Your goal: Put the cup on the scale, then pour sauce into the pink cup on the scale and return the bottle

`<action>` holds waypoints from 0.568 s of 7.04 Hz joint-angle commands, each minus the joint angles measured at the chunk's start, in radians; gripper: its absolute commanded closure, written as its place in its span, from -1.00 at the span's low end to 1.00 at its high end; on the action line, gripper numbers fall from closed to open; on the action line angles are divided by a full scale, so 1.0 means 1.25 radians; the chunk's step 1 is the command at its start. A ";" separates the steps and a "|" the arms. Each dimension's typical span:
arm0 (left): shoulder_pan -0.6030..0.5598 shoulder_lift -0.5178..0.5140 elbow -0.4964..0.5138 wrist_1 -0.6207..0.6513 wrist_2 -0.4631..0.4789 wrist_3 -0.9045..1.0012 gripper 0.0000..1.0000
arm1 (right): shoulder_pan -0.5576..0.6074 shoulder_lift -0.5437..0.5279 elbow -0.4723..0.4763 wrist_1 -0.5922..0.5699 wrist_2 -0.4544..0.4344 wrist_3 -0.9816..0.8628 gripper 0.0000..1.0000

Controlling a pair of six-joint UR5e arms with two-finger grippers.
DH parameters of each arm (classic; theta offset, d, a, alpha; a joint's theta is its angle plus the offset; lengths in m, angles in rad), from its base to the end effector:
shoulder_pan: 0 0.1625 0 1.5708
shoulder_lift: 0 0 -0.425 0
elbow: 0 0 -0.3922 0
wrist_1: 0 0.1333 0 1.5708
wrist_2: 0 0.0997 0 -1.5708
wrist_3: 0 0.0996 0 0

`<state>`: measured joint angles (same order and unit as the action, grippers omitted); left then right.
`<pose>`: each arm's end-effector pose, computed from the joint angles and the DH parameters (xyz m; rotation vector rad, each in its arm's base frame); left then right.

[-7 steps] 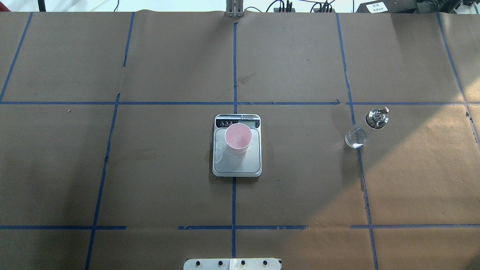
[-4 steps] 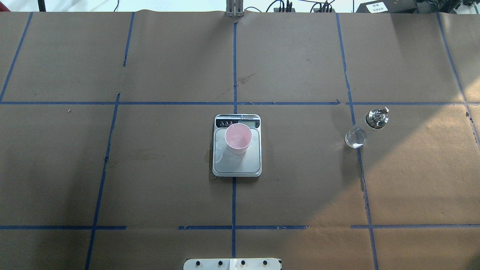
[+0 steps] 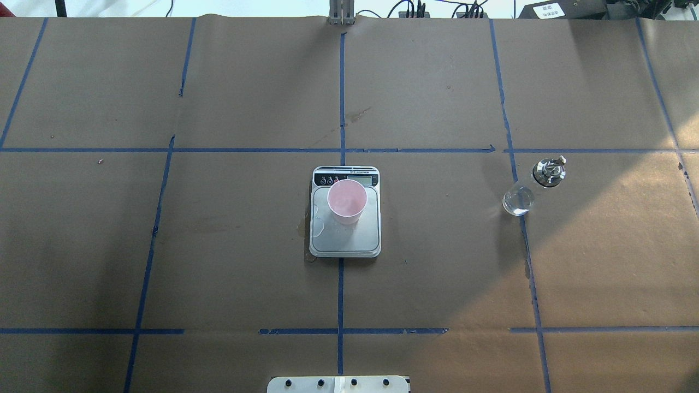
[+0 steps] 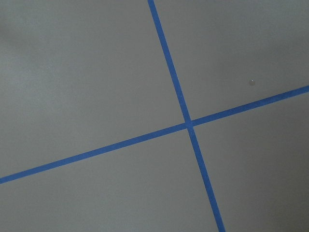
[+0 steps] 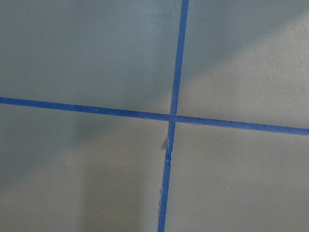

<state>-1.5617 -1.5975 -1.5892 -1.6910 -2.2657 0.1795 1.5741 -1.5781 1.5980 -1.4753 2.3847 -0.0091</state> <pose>-0.0648 -0.5147 0.6287 0.2175 0.6789 0.2380 0.0625 -0.4957 0.6361 0.1140 -0.8123 -0.0524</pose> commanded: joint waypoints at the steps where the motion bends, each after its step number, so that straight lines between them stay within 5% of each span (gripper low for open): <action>1: -0.001 0.000 -0.002 0.000 -0.001 0.000 -1.00 | 0.015 0.001 0.002 -0.002 0.013 0.000 -1.00; 4: -0.001 0.002 -0.007 0.000 -0.001 0.001 -1.00 | 0.015 0.001 0.003 -0.002 0.013 0.000 -1.00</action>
<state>-1.5626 -1.5959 -1.5959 -1.6904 -2.2671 0.1797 1.5918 -1.5769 1.6004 -1.4772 2.4004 -0.0092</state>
